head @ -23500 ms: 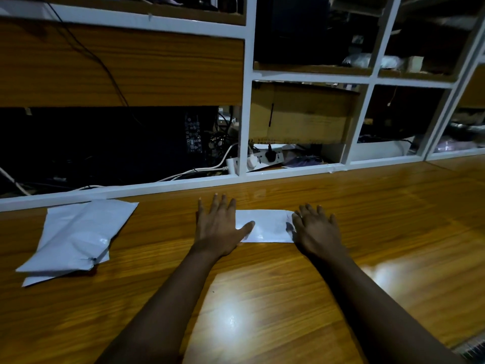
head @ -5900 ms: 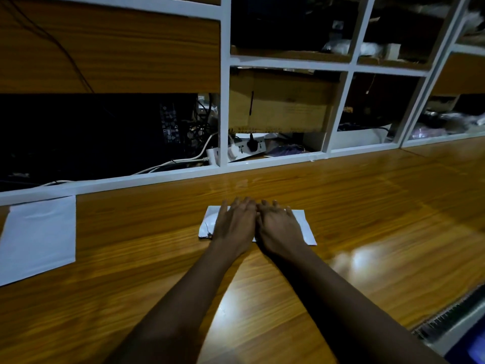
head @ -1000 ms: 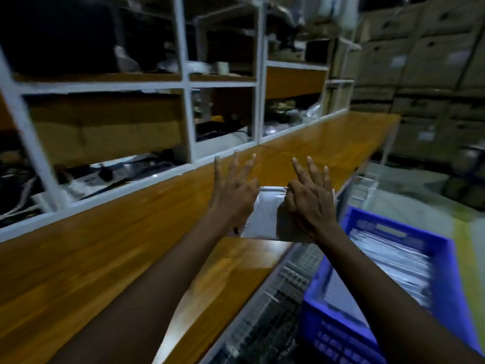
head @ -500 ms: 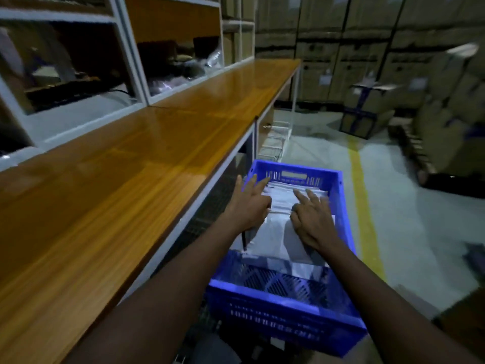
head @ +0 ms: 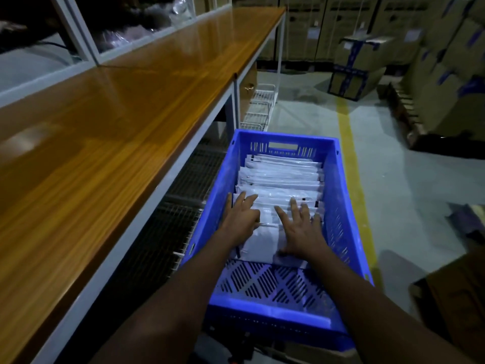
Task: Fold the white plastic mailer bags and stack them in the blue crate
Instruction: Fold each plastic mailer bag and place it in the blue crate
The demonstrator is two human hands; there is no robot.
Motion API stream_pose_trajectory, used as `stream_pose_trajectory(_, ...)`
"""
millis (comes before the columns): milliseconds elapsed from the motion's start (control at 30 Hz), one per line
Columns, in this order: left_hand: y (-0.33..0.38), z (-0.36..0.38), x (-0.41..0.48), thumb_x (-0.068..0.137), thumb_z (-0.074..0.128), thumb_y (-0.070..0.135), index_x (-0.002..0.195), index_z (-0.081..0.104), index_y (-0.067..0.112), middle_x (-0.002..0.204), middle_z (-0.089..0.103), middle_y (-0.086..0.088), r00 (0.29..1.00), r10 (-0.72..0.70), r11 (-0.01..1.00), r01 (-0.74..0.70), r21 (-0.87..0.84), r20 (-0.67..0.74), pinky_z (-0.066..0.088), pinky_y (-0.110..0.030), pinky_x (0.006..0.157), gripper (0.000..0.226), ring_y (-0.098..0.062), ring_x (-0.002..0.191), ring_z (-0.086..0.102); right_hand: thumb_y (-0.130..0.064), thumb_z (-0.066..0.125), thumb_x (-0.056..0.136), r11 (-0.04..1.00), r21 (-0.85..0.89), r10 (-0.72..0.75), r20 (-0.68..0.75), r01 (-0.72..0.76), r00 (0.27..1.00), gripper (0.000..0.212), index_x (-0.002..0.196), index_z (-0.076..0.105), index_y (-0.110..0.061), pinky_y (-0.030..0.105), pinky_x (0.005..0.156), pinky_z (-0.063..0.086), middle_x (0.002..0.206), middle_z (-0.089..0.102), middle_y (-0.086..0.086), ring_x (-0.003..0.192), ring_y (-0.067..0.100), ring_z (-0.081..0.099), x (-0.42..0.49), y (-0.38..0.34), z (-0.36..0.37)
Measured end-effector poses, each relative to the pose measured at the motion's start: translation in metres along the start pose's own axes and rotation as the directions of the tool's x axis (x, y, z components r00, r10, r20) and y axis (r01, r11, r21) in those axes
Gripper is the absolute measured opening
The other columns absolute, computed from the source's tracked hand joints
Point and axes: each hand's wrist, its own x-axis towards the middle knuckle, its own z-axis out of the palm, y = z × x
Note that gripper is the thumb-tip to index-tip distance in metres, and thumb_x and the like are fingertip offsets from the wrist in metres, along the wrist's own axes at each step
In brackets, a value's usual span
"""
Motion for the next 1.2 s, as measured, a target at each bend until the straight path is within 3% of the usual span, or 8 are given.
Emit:
stream_pose_trajectory(100, -0.006, -0.003, 0.006, 0.095, 0.058, 0.04, 0.122, 0.058, 0.023, 0.165, 0.009, -0.005, 0.996, 0.088, 0.995, -0.088, 0.048, -0.004, 0.0, -0.056, 0.117, 0.032, -0.028, 0.152, 0.0, -0.06, 0.067, 0.081, 1.0, -0.009, 0.025, -0.086, -0.026, 0.996, 0.113, 0.156, -0.013, -0.03, 0.061, 0.116, 0.016, 0.163, -0.016, 0.018, 0.15, 0.041, -0.005, 0.005, 0.001, 0.002)
stream_pose_trajectory(167, -0.01, 0.003, 0.01, 0.081, 0.067, 0.058, 0.148, 0.033, 0.026, 0.165, -0.004, -0.008, 0.989, 0.132, 0.984, -0.138, 0.109, 0.068, 0.0, -0.063, 0.116, 0.082, -0.032, 0.151, -0.007, -0.058, 0.066, 0.082, 0.998, 0.026, 0.057, -0.104, -0.055, 0.993, 0.111, 0.156, -0.012, -0.03, 0.061, 0.117, 0.012, 0.164, -0.014, 0.017, 0.151, 0.039, -0.006, 0.008, 0.003, 0.006)
stream_pose_trajectory(233, -0.013, 0.013, 0.011, 0.065, 0.076, 0.067, 0.157, -0.003, 0.026, 0.163, -0.02, -0.01, 0.973, 0.147, 0.952, -0.188, 0.242, 0.175, -0.003, -0.069, 0.113, 0.128, -0.037, 0.149, -0.015, -0.058, 0.07, 0.079, 0.995, 0.045, 0.092, -0.069, -0.089, 0.993, 0.117, 0.155, -0.016, -0.032, 0.063, 0.117, 0.006, 0.163, -0.019, 0.016, 0.15, 0.039, -0.012, 0.01, 0.004, 0.009)
stream_pose_trajectory(300, -0.013, 0.02, 0.012, 0.06, 0.082, 0.064, 0.155, -0.018, 0.024, 0.161, -0.024, -0.013, 0.971, 0.134, 0.917, -0.198, 0.346, 0.2, -0.004, -0.07, 0.112, 0.143, -0.04, 0.148, -0.017, -0.055, 0.078, 0.072, 0.994, 0.023, 0.112, -0.021, -0.111, 0.994, 0.13, 0.154, -0.021, -0.034, 0.065, 0.115, 0.005, 0.161, -0.025, 0.016, 0.149, 0.042, -0.017, 0.011, 0.005, 0.009)
stream_pose_trajectory(533, -0.01, 0.01, 0.016, 0.07, 0.072, 0.068, 0.154, -0.019, 0.015, 0.162, -0.017, -0.019, 0.996, -0.035, 0.879, -0.007, 0.477, 0.079, -0.015, -0.066, 0.11, 0.135, -0.042, 0.149, -0.013, -0.056, 0.076, 0.076, 0.982, 0.049, 0.184, -0.088, -0.181, 0.979, 0.122, 0.156, -0.012, -0.032, 0.064, 0.118, 0.006, 0.163, -0.016, 0.018, 0.149, 0.043, -0.008, 0.013, 0.007, 0.006)
stream_pose_trajectory(833, 0.007, -0.019, -0.006, 0.076, 0.068, 0.067, 0.155, -0.012, 0.011, 0.163, -0.007, -0.021, 0.999, -0.03, 0.868, 0.016, 0.496, 0.021, -0.015, -0.066, 0.109, 0.126, -0.042, 0.149, -0.008, -0.06, 0.071, 0.079, 0.99, 0.035, 0.139, -0.029, -0.138, 0.99, 0.118, 0.157, -0.011, -0.027, 0.063, 0.117, 0.004, 0.163, -0.016, 0.018, 0.149, 0.043, -0.01, 0.003, 0.001, -0.018)
stream_pose_trajectory(1033, 0.002, -0.097, -0.039, 0.082, 0.058, 0.069, 0.157, -0.003, 0.011, 0.164, -0.003, -0.02, 0.988, -0.007, 0.861, 0.083, 0.502, -0.152, -0.016, -0.067, 0.108, 0.112, -0.045, 0.148, -0.009, -0.059, 0.048, 0.095, 0.991, 0.131, 0.07, -0.311, -0.03, 0.948, 0.084, 0.159, 0.007, -0.022, 0.059, 0.118, 0.005, 0.165, -0.002, 0.015, 0.151, 0.039, 0.0, -0.016, -0.024, -0.079)
stream_pose_trajectory(1200, -0.024, -0.177, -0.101, 0.089, 0.048, 0.066, 0.158, 0.006, 0.014, 0.163, 0.012, -0.019, 0.94, -0.05, 0.849, 0.218, 0.481, -0.338, -0.004, -0.069, 0.112, 0.095, -0.045, 0.149, 0.006, -0.05, 0.053, 0.092, 0.976, 0.196, 0.041, -0.585, 0.092, 0.81, 0.06, 0.143, 0.047, -0.018, 0.061, 0.11, 0.029, 0.153, 0.041, 0.013, 0.139, 0.038, 0.037, -0.038, -0.07, -0.16)
